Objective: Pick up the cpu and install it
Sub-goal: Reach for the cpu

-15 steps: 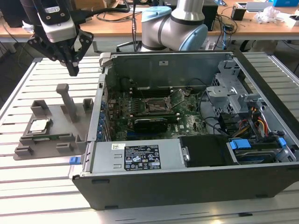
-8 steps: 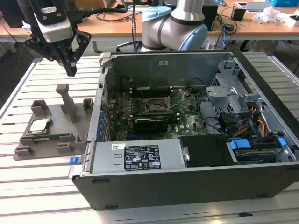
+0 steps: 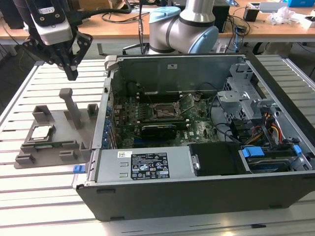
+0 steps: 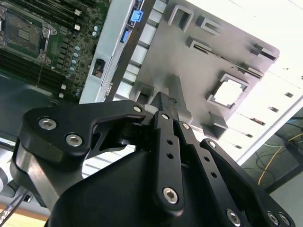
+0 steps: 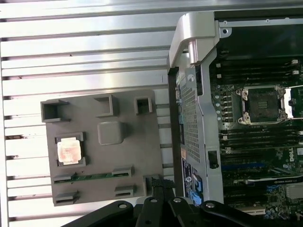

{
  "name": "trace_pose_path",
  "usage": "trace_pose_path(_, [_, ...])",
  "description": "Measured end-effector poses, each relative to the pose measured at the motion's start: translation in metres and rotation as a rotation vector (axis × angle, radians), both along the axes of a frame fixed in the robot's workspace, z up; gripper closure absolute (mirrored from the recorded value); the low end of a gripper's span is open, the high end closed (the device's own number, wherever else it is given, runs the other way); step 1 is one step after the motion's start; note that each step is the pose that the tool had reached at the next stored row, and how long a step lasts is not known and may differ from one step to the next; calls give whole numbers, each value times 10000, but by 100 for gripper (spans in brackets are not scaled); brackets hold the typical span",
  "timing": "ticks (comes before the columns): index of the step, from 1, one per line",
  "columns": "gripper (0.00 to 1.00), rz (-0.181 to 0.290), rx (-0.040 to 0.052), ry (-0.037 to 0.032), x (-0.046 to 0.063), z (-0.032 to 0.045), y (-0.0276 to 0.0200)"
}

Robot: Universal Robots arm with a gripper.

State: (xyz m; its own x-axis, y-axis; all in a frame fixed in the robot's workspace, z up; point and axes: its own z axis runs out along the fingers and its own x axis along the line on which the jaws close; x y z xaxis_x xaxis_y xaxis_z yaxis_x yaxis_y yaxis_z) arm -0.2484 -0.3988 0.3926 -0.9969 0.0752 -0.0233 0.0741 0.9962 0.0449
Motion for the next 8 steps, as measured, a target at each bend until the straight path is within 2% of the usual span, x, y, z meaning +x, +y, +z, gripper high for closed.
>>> trace_pose_path(8, [89, 0, 0, -1, -68, -1, 0])
